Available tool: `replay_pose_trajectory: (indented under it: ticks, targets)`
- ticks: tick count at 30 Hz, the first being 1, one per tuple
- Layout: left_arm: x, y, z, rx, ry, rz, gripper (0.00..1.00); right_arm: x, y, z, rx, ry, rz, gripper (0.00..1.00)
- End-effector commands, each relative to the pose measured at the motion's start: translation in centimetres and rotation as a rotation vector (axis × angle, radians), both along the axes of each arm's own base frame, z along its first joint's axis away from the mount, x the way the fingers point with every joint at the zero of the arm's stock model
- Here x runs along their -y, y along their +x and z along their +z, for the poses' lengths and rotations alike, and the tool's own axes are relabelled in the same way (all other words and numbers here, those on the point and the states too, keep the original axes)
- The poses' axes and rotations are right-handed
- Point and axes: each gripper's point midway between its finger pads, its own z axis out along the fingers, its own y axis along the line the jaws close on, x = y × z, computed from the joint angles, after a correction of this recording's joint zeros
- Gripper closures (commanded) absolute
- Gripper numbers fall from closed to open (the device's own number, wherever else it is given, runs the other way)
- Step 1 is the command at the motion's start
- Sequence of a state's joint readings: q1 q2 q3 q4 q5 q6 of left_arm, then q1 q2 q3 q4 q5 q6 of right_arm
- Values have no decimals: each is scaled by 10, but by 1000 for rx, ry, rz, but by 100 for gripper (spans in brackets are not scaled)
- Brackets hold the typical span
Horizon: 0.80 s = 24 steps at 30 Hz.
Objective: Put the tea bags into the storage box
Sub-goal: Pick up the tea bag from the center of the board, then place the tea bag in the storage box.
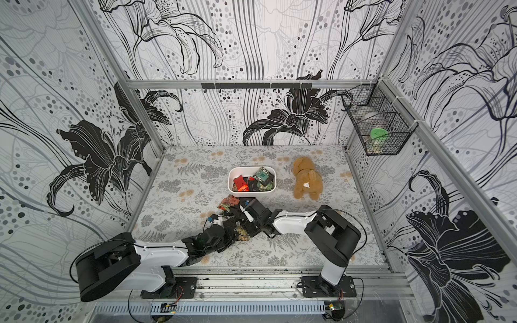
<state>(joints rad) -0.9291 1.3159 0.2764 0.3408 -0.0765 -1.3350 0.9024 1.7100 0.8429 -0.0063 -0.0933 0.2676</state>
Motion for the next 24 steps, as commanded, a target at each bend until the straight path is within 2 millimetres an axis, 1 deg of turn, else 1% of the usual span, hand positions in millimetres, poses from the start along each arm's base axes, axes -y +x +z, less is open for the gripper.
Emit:
replay_pose_trajectory:
  ticks: [1, 4, 7, 9, 12, 15, 17, 20, 22, 24]
  targets:
    - [-8, -2, 11, 24, 34, -7, 100, 2, -6, 17, 35, 41, 16, 84]
    - [-12, -4, 29, 54, 35, -22, 100, 9, -2, 33, 103, 78, -18, 81]
    - [-18, -4, 58, 109, 83, -53, 100, 20, 4, 52, 180, 114, -76, 77]
    - [-28, -1, 78, 151, 153, -52, 100, 31, 10, 64, 236, 127, -134, 74]
    - [-41, 8, 109, 212, 248, -25, 100, 53, 20, 74, 298, 116, -250, 71]
    - [-56, 27, 141, 270, 358, 66, 100, 83, 34, 75, 327, 62, -396, 69]
    - [-54, 42, 165, 321, 406, 98, 100, 100, 41, 72, 307, 56, -471, 69]
    - [-36, 71, 188, 366, 471, 99, 100, 125, 50, 66, 249, 88, -553, 69]
    - [-21, 94, 194, 362, 496, 79, 100, 136, 53, 63, 213, 127, -578, 69]
    - [-2, 121, 191, 335, 479, 37, 100, 141, 54, 65, 202, 161, -585, 68]
